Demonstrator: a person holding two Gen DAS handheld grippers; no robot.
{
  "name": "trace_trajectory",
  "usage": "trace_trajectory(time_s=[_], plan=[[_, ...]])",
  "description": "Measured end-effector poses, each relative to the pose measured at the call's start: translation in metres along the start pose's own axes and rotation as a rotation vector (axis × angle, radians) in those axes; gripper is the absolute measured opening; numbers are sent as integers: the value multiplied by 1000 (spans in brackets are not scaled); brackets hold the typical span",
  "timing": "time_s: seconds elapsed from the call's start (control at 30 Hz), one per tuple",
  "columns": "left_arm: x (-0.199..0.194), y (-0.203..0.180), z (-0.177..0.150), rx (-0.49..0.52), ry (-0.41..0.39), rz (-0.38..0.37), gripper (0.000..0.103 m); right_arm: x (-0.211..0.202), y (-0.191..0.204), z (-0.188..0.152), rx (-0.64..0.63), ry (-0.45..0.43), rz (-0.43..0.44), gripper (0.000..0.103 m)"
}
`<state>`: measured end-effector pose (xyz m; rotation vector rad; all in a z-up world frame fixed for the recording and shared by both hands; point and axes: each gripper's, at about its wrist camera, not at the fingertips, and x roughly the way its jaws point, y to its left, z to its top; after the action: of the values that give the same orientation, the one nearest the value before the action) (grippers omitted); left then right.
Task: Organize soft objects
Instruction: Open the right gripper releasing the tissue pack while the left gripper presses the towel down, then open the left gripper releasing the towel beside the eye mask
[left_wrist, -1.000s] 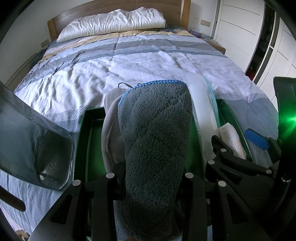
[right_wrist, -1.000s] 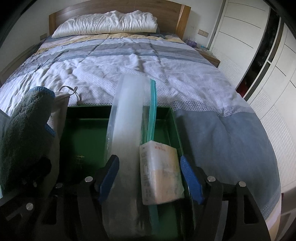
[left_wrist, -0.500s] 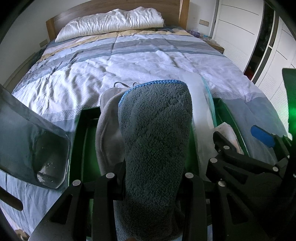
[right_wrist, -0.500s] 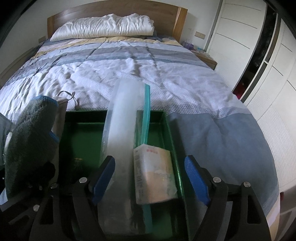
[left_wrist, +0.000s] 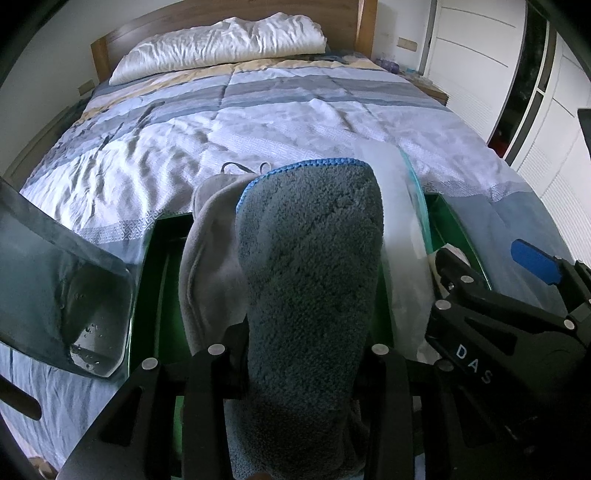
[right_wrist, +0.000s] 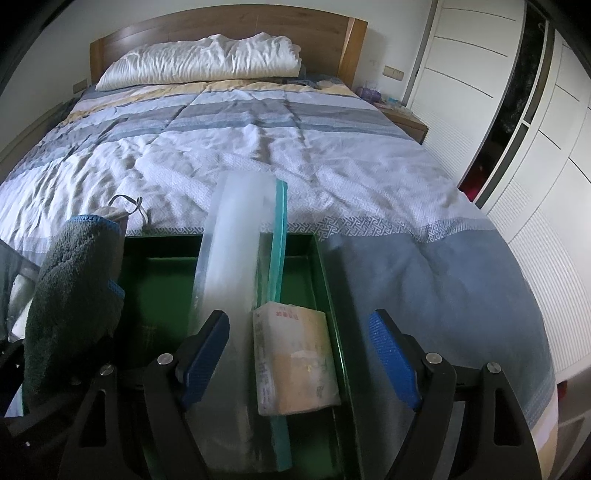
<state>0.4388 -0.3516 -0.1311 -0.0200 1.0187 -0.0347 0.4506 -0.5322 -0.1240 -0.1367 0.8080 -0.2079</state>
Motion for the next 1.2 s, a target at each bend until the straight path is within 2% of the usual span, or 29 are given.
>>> trace_trajectory(time_s=[0.23,0.37,0.53,0.6,0.7,0.77,0.97,1.1,1.2], plan=[[1,4,0,-8,-8,10,42,0,-1,2,-1,-3,-7,79],[0,10,2,-27,-17,13,53,0,-2,3,7,-7,-10,79],[1,14,3,-34,-18,23,57,0,0,2,1,-5,-11,79],[1,17,3,-45,-18,31,68,1,-1,1,3,-4,-16,78],[2,20,3,-52,-18,31,78,1,-3,1,7,-2,-18,78],[1,20,4,-52,-24,38,81,0,-4,1,5,-4,-23,78],[-2,21,3,-50,-33,44,83,-4,-3,0,-5,-14,-35,78],[-6,26,2,-64,-42,63,98,-9,-4,0,0,-26,-42,78],[-9,28,2,-68,-47,63,101,-12,-3,-1,0,-31,-47,78]])
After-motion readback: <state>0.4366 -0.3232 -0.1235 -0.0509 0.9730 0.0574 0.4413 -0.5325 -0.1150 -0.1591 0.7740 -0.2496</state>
